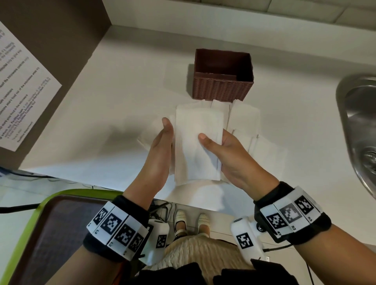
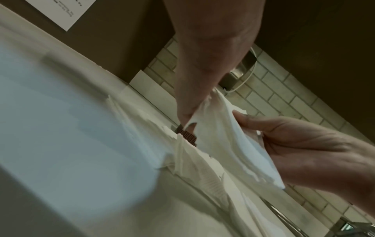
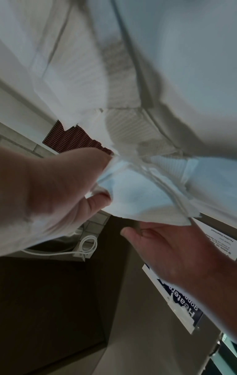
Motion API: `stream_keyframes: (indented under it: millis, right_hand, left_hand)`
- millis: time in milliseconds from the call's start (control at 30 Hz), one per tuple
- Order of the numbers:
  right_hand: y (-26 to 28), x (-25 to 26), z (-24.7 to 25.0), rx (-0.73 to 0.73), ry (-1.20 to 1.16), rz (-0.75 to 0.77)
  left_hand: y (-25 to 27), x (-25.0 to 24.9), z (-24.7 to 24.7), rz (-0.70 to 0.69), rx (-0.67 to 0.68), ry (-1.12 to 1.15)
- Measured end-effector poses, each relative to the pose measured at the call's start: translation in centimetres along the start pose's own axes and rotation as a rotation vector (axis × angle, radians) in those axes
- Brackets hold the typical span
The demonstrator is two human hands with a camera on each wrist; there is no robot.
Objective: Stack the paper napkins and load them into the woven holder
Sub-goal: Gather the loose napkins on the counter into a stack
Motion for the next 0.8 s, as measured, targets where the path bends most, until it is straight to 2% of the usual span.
stream_keyframes:
  millis: [200,367,433,533,667,733,800]
  right_hand:
    - [0.0,-0.4,0.0,0.027,-0.02,-0.007]
    - [0.1,-0.5,-0.5,0.05,-0.024,-0.024]
    - [0.1,-0.6,-0.6,0.078,0.051,-0.041]
    - [0.2,0.2,1.1,0.074,0.413,-0.024]
    - [-0.3,3.4,9.0,-0.225,1.112,0.074]
    - [-1.1,3.5,12.3,-0.282,1.39,-0.058]
    - [-1.9,2.9,13.9,-0.257,1.571,-0.231]
  left_hand:
    - [0.0,0.3,-0.1,-0.039,-0.048,-0.068]
    - [0.3,0.3,-0.1,-0.044,0.026,-0.073]
    - [0.3,0.4,0.2,-0.042,0.038,-0.077]
    - [0.0,0.6,1.2,-0.021,-0.034,-0.026]
    - [-0.2,0.9,3.2,0.019,-0.134,0.079]
    - [0.0,0.9,3.7,0.034,-0.162,0.085]
    - [0.1,1.0,3.9,0.055,-0.177,0.084]
Point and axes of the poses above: each hand's wrist, its own y-axis away from the middle knuckle, its own z-axis out of the back of the hand, x = y × z, the point moved 4 cm from there along -y, towards the middle knuckle
